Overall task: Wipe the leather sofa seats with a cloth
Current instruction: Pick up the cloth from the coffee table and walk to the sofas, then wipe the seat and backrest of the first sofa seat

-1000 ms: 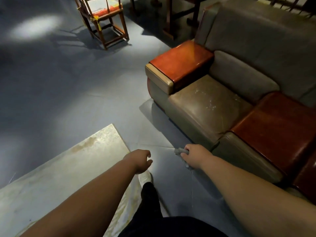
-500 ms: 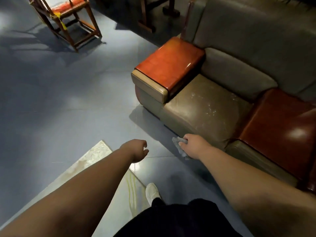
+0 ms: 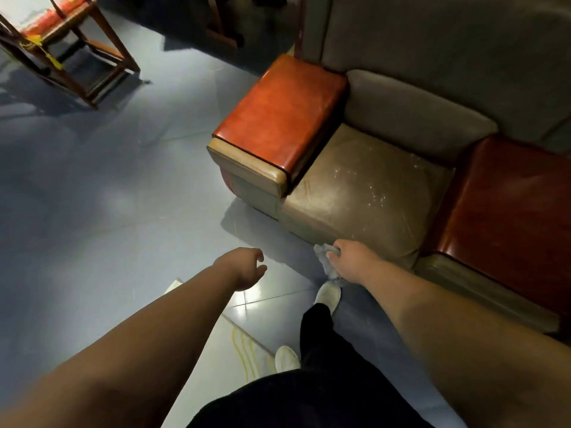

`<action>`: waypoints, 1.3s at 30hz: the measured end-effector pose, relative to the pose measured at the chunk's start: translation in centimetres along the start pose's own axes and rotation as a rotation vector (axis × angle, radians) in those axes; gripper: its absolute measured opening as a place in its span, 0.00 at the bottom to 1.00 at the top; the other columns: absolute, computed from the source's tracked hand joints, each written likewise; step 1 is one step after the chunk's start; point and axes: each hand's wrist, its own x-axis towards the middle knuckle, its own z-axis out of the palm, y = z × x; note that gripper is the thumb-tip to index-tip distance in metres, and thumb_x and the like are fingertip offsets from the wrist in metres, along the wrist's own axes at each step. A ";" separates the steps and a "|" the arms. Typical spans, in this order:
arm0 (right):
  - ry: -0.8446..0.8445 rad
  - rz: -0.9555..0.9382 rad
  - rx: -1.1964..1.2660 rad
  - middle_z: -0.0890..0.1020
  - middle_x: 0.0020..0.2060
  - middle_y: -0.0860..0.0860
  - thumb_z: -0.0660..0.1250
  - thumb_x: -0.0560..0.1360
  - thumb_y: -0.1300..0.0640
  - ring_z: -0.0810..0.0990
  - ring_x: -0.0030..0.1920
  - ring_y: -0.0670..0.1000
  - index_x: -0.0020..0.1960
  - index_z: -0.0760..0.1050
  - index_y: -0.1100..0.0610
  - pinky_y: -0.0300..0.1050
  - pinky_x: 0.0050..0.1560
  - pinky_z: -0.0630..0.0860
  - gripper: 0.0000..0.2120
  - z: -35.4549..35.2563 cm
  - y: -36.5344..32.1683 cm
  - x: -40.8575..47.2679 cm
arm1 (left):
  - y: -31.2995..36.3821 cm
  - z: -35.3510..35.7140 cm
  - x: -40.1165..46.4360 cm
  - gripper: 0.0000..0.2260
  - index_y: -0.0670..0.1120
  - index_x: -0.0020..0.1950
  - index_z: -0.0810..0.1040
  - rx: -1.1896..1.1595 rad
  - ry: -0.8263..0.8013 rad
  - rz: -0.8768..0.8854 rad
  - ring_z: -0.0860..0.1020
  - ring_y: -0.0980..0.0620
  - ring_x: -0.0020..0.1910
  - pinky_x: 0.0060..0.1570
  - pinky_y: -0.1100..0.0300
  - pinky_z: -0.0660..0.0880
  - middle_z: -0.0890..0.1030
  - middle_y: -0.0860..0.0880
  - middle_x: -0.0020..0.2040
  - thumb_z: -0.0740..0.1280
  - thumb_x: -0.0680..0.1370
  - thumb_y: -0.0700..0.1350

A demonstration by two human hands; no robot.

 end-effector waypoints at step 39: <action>0.167 0.534 0.940 0.81 0.50 0.50 0.67 0.81 0.42 0.80 0.51 0.52 0.60 0.76 0.56 0.45 0.47 0.72 0.18 -6.9 5.3 30.5 | 4.5 -16.8 42.4 0.17 0.49 0.62 0.77 0.560 0.126 0.644 0.74 0.41 0.62 0.60 0.47 0.69 0.76 0.46 0.60 0.64 0.78 0.56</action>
